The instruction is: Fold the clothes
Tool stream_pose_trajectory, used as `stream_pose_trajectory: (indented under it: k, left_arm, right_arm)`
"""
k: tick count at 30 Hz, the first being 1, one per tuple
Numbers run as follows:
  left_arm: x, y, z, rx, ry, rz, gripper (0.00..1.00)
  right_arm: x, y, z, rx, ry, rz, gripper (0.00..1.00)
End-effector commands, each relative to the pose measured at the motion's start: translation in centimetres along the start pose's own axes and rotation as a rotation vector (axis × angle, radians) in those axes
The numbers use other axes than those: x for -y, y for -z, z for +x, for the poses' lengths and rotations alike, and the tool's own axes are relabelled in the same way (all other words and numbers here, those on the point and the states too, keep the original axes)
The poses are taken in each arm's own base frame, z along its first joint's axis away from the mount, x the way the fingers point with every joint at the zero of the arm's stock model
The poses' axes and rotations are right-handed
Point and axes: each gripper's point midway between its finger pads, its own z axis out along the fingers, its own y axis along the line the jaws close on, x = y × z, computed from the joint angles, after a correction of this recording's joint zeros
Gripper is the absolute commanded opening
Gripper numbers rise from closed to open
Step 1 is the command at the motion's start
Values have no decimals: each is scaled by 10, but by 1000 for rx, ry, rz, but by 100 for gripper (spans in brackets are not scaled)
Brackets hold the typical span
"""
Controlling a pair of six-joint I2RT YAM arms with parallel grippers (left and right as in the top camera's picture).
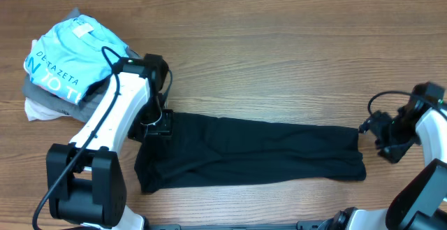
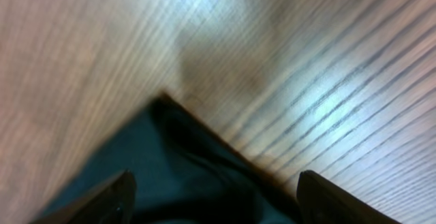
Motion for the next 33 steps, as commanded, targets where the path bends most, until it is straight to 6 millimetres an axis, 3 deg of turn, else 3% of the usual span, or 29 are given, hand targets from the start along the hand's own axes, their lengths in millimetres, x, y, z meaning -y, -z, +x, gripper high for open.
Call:
stream_pose_trajectory:
  k: [1, 10, 13, 16, 17, 19, 21, 23, 26, 27, 28, 33]
  left_arm:
    - [8, 20, -12, 72, 29, 112, 64]
    - [-6, 80, -39, 230, 37, 153, 66]
    - [-6, 90, -44, 263, 35, 157, 67]
    - [-6, 92, -45, 268, 34, 157, 67]
    - [-6, 92, -45, 268, 34, 157, 67]
    - [-6, 92, -45, 268, 34, 157, 67]
    - [-6, 92, -45, 268, 34, 157, 67]
    - [-6, 92, -45, 268, 34, 157, 67]
    - [-6, 92, -44, 264, 31, 156, 66]
    - [-6, 92, -43, 262, 31, 156, 66]
    - [-6, 92, -43, 260, 31, 156, 66]
    - [-6, 91, -41, 250, 32, 155, 64]
  right_arm:
    - [-11, -14, 22, -81, 42, -98, 81]
    - [-11, -23, 52, -183, 55, -138, 84]
    - [-9, -32, 65, -218, 59, -149, 77]
    - [7, -43, 75, -235, 11, -78, 77]
    - [10, -47, 75, -227, 7, -67, 70]
    - [9, -47, 72, -217, 9, -73, 39]
    - [2, -45, 67, -203, 12, -105, 20]
    - [-5, -39, 60, -188, 16, -132, 8]
    - [-14, -26, 44, -149, 26, -150, 4]
    - [-16, -20, 40, -144, 27, -152, 5]
    - [-18, -16, 38, -143, 27, -154, 13]
    - [-15, -11, 36, -141, 30, -132, 92]
